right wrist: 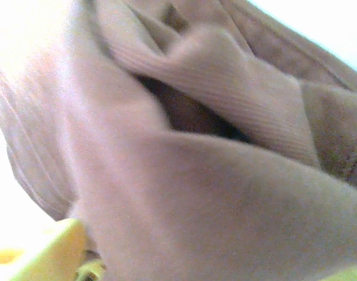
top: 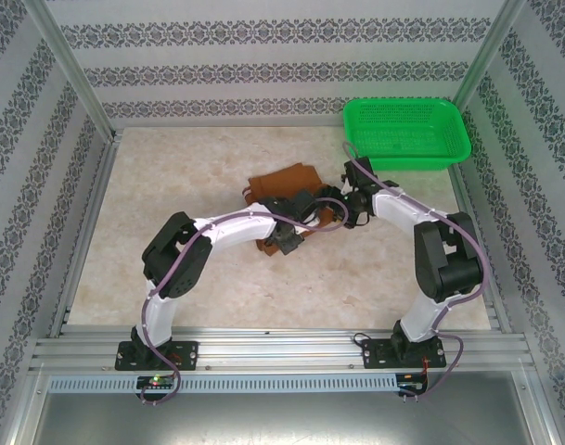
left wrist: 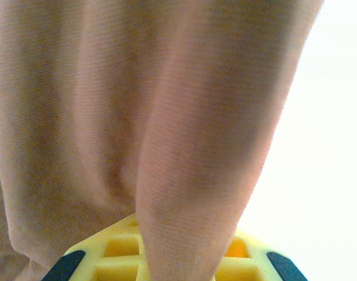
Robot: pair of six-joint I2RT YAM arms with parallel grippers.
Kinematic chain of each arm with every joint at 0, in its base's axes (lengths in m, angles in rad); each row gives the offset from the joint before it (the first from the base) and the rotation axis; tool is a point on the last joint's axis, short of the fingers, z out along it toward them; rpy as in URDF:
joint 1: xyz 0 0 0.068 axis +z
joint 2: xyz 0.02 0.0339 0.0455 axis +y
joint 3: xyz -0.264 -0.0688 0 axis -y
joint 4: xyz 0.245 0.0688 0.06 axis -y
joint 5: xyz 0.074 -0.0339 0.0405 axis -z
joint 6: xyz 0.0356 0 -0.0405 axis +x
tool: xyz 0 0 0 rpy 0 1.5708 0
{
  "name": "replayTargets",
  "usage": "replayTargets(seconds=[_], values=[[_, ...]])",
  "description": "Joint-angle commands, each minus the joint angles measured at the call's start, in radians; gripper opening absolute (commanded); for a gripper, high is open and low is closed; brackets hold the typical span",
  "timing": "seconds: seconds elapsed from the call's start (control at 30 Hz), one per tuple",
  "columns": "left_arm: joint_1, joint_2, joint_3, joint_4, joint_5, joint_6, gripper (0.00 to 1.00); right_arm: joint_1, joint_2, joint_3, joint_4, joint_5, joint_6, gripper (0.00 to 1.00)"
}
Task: Roll up the long pants
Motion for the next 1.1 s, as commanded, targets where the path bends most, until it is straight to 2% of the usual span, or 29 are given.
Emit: replayTargets(seconds=[0.0,0.07,0.2,0.3,0.33,0.4,0.47,0.53,0.63,0.8,0.9,1.07], values=[[-0.018,0.058,0.086,-0.292,0.344,-0.017,0.00,-0.018,0.010,0.118,-0.103,0.086,-0.102,0.95],[-0.006,0.073,0.166,-0.359,0.429,-0.031,0.00,-0.030,-0.007,0.117,-0.117,0.085,-0.101,0.95],[0.091,0.106,0.222,-0.384,0.752,-0.106,0.00,-0.063,-0.110,0.042,-0.089,0.106,-0.066,0.96],[0.170,0.060,0.154,-0.251,1.002,-0.204,0.00,-0.089,-0.179,0.010,-0.098,0.103,-0.061,0.96],[0.193,0.034,0.123,-0.180,1.047,-0.266,0.00,-0.097,-0.196,0.006,-0.107,0.103,-0.061,0.96],[0.225,0.020,0.121,-0.138,1.131,-0.316,0.00,-0.107,-0.227,-0.008,-0.099,0.086,-0.056,0.96],[0.252,0.025,0.129,-0.118,1.167,-0.366,0.00,-0.108,-0.243,-0.011,-0.102,0.061,-0.054,0.96],[0.272,0.034,0.113,-0.055,1.248,-0.440,0.00,-0.106,-0.248,-0.015,-0.087,0.013,-0.040,0.96],[0.287,0.053,0.120,-0.034,1.323,-0.467,0.00,-0.084,-0.241,-0.030,-0.057,-0.016,-0.024,0.96],[0.304,0.095,0.131,-0.098,1.350,-0.412,0.00,-0.052,-0.153,-0.027,-0.021,-0.026,-0.023,0.96],[0.320,0.102,0.072,-0.043,1.365,-0.439,0.00,-0.033,-0.090,-0.003,-0.008,-0.042,-0.022,0.97],[0.358,0.096,-0.021,0.154,1.376,-0.568,0.00,-0.009,-0.049,0.004,-0.024,-0.068,-0.016,0.97]])
